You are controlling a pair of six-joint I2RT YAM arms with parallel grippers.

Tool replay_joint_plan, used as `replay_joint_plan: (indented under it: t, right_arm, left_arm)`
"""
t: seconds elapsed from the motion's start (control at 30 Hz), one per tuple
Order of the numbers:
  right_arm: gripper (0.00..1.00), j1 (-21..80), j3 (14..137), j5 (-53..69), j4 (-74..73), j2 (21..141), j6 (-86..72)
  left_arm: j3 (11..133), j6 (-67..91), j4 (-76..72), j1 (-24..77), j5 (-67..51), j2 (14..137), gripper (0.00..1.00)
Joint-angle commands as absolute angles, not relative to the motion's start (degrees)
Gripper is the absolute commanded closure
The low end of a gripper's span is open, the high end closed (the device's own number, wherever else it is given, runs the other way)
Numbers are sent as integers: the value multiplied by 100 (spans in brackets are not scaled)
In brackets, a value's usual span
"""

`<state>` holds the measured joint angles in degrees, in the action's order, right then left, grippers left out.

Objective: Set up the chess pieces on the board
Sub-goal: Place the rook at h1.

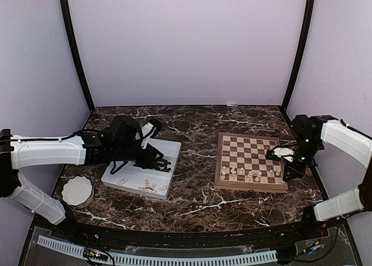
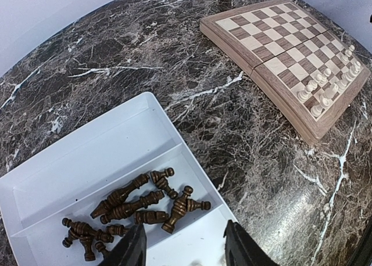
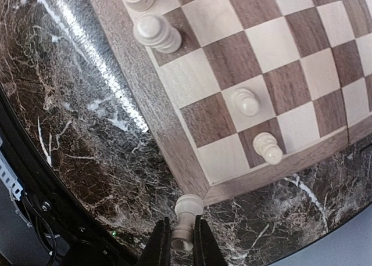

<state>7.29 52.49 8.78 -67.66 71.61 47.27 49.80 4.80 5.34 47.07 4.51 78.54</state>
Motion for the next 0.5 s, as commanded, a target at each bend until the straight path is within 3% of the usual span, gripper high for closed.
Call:
replay_joint_plan:
  t: [0.0, 0.47]
  right_arm:
    - [95, 1008, 5044, 582, -6256, 7099, 4540]
    - [94, 1063, 5047, 477, -5805, 7484, 4358]
  left_arm:
    - [4982, 558, 432, 4667, 386, 7804, 52]
    - [4908, 615, 492, 4665, 357, 7725, 52]
